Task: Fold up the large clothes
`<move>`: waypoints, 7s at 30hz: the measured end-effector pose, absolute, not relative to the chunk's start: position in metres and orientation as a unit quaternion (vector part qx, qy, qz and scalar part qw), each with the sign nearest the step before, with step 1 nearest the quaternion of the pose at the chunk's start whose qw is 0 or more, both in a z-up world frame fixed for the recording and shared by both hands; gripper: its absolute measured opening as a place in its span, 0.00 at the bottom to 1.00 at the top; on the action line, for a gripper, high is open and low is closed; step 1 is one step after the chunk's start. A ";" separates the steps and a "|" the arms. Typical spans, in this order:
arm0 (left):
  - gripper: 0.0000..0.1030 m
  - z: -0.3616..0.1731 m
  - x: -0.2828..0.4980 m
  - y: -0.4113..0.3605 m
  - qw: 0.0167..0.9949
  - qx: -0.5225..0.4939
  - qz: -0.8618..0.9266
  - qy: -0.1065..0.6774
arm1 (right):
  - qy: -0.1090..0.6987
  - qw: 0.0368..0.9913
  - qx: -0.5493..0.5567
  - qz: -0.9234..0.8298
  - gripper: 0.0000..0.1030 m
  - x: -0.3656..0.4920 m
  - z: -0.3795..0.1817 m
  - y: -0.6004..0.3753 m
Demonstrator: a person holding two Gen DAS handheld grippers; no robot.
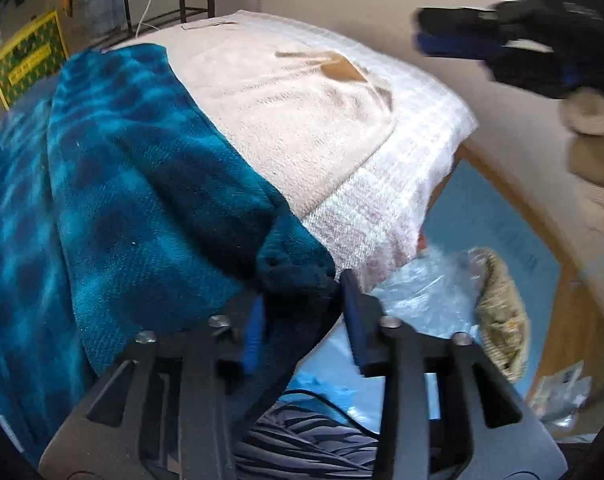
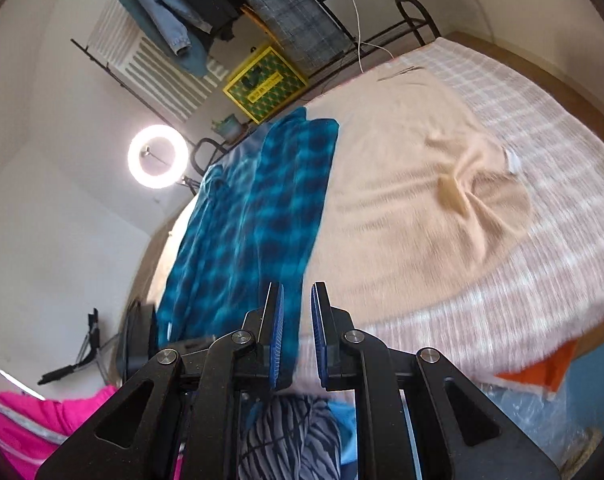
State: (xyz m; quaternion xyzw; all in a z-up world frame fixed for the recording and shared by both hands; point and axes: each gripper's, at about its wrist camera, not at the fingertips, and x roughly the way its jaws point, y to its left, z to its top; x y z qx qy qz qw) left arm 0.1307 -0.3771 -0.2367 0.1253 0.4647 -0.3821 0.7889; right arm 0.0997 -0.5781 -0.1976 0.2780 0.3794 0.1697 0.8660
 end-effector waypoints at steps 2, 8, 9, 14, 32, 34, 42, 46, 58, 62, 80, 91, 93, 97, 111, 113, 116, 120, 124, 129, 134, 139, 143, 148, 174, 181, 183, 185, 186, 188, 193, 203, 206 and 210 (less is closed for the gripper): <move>0.15 -0.233 0.141 -0.365 0.782 0.083 -0.390 0.479 | 0.379 0.868 0.273 0.172 0.34 0.122 -0.198 -0.577; 0.13 -0.186 0.154 -0.299 0.763 -0.139 -0.416 0.475 | 0.382 0.853 0.300 0.191 0.56 0.213 -0.210 -0.579; 0.13 -0.181 0.155 -0.292 0.763 -0.153 -0.416 0.470 | 0.385 0.849 0.307 0.192 0.56 0.233 -0.215 -0.577; 0.13 -0.173 0.160 -0.260 0.756 -0.215 -0.410 0.463 | 0.409 0.836 0.320 0.178 0.56 0.322 -0.247 -0.565; 0.12 -0.181 0.131 -0.169 0.762 -0.323 -0.343 0.444 | 0.451 0.846 0.255 0.131 0.06 0.392 -0.227 -0.486; 0.12 -0.184 0.121 -0.161 0.768 -0.321 -0.339 0.439 | 0.447 0.855 0.228 0.127 0.06 0.392 -0.212 -0.471; 0.12 -0.192 0.097 -0.132 0.771 -0.352 -0.311 0.430 | 0.429 0.888 0.079 0.145 0.06 0.402 -0.153 -0.350; 0.12 -0.207 0.093 -0.122 0.768 -0.367 -0.294 0.434 | 0.424 0.888 -0.033 0.177 0.05 0.411 -0.155 -0.259; 0.11 -0.231 0.089 -0.112 0.772 -0.365 -0.264 0.448 | 0.465 0.850 -0.143 0.202 0.06 0.433 -0.245 -0.158; 0.11 -0.229 0.085 -0.113 0.773 -0.362 -0.267 0.447 | 0.479 0.840 -0.072 0.244 0.11 0.431 -0.218 -0.182; 0.12 -0.216 0.098 -0.113 0.792 -0.351 -0.254 0.431 | 0.466 0.859 -0.014 0.209 0.38 0.345 -0.173 -0.279; 0.12 -0.202 0.093 -0.121 0.808 -0.311 -0.259 0.429 | 0.508 0.848 -0.071 0.134 0.09 0.444 -0.245 -0.235; 0.12 -0.195 0.092 -0.125 0.816 -0.295 -0.258 0.426 | 0.502 0.850 -0.034 0.155 0.05 0.445 -0.235 -0.254; 0.11 -0.171 0.084 -0.146 0.837 -0.235 -0.273 0.413 | 0.474 0.859 0.039 0.187 0.04 0.441 -0.193 -0.315; 0.06 -0.154 0.083 -0.221 0.818 -0.159 -0.361 0.418 | 0.440 0.845 0.267 0.148 0.04 0.429 -0.198 -0.472; 0.06 -0.149 0.081 -0.216 0.823 -0.161 -0.358 0.411 | 0.437 0.844 0.269 0.153 0.04 0.427 -0.191 -0.468; 0.06 -0.149 0.080 -0.217 0.824 -0.165 -0.357 0.407 | 0.433 0.845 0.270 0.162 0.04 0.430 -0.181 -0.456; 0.06 -0.157 0.078 -0.212 0.822 -0.187 -0.353 0.406 | 0.434 0.856 0.221 0.172 0.04 0.429 -0.160 -0.416; 0.06 -0.172 0.074 -0.169 0.828 -0.240 -0.319 0.394 | 0.435 0.868 0.150 0.185 0.04 0.433 -0.141 -0.353; 0.07 -0.219 0.078 -0.101 0.826 -0.308 -0.217 0.420 | 0.449 0.864 0.106 0.203 0.04 0.450 -0.151 -0.275; 0.07 -0.229 0.073 -0.085 0.820 -0.306 -0.214 0.432 | 0.492 0.849 0.018 0.191 0.06 0.466 -0.198 -0.207; 0.12 -0.212 0.060 -0.085 0.832 -0.271 -0.227 0.427 | 0.507 0.839 -0.011 0.198 0.09 0.456 -0.204 -0.206; 0.12 -0.193 0.050 -0.072 0.841 -0.274 -0.227 0.408 | 0.485 0.845 0.010 0.223 0.10 0.432 -0.167 -0.238; 0.15 -0.167 0.053 -0.070 0.852 -0.270 -0.238 0.380 | 0.441 0.858 0.023 0.262 0.17 0.350 -0.121 -0.284; 0.04 -0.216 0.125 -0.087 0.799 -0.296 -0.250 0.459 | 0.461 0.858 0.055 0.219 0.44 0.243 -0.213 -0.349; 0.04 -0.218 0.128 -0.093 0.796 -0.296 -0.255 0.461 | 0.508 0.833 0.112 0.190 0.44 0.344 -0.246 -0.347; 0.04 -0.218 0.128 -0.092 0.795 -0.293 -0.260 0.463 | 0.520 0.822 0.111 0.202 0.27 0.353 -0.260 -0.336; 0.04 -0.216 0.130 -0.094 0.793 -0.291 -0.267 0.464 | 0.525 0.816 0.111 0.214 0.09 0.355 -0.264 -0.328; 0.04 -0.215 0.130 -0.094 0.790 -0.296 -0.271 0.463 | 0.523 0.820 0.100 0.210 0.08 0.354 -0.260 -0.326; 0.04 -0.209 0.127 -0.092 0.782 -0.318 -0.283 0.456 | 0.508 0.833 0.085 0.202 0.07 0.347 -0.244 -0.330; 0.04 -0.226 0.130 -0.091 0.783 -0.299 -0.265 0.477 | 0.508 0.836 0.065 0.198 0.07 0.341 -0.243 -0.330; 0.04 -0.199 0.127 -0.094 0.796 -0.270 -0.281 0.463 | 0.461 0.857 0.009 0.231 0.22 0.242 -0.197 -0.321; 0.04 -0.187 0.118 -0.091 0.810 -0.247 -0.276 0.456 | 0.450 0.856 -0.002 0.254 0.22 0.199 -0.191 -0.321; 0.28 -0.175 0.104 -0.064 0.839 -0.230 -0.232 0.435 | 0.428 0.858 -0.028 0.281 0.22 0.163 -0.199 -0.311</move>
